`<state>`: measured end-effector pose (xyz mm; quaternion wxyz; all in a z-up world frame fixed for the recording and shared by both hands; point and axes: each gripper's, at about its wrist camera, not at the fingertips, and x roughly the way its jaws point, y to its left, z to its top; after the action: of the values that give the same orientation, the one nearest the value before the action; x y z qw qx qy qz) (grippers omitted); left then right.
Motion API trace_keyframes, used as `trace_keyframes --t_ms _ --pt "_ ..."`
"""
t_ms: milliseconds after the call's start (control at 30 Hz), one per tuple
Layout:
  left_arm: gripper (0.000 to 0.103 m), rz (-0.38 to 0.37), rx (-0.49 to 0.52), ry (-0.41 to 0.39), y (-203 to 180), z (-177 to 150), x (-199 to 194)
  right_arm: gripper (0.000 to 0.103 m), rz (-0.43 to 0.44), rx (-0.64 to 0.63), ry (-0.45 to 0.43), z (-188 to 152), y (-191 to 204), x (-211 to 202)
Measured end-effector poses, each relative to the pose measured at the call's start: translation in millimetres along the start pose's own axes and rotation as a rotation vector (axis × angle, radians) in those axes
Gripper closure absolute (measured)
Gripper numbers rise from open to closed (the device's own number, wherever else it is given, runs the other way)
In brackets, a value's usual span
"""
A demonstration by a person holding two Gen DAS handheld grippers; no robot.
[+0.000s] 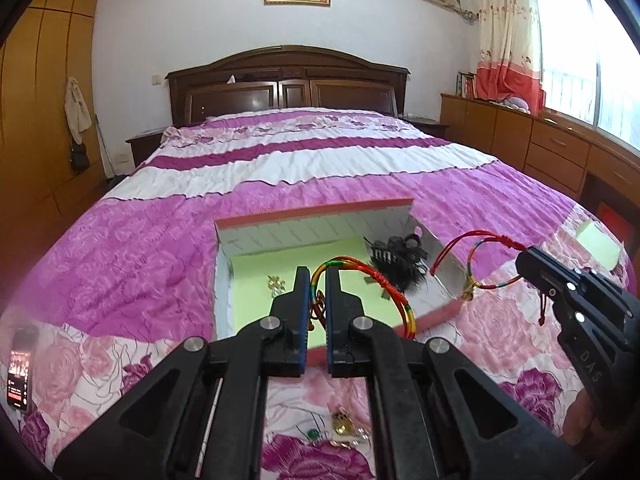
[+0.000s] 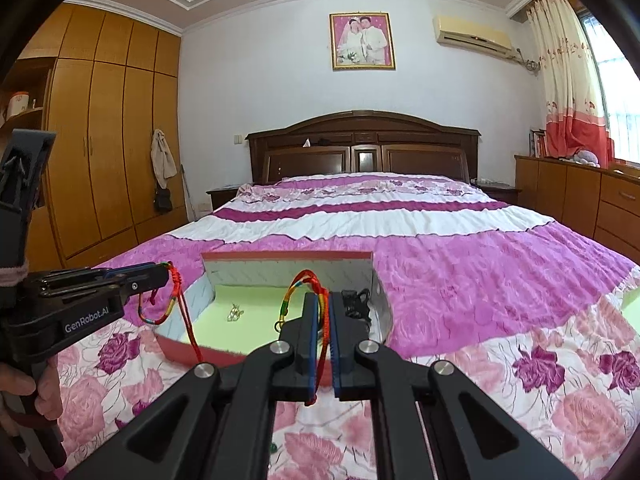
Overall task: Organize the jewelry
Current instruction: 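Carry both bracelets into the pink box and open both tools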
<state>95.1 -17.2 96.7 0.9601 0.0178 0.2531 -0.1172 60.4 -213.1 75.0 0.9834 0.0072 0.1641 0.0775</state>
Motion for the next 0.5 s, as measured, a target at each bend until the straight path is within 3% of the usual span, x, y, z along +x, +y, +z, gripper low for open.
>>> trace_keyframes --t_ms 500 --pt "0.103 0.031 0.012 -0.012 12 15 41 0.096 -0.032 -0.014 -0.028 20 -7 47"
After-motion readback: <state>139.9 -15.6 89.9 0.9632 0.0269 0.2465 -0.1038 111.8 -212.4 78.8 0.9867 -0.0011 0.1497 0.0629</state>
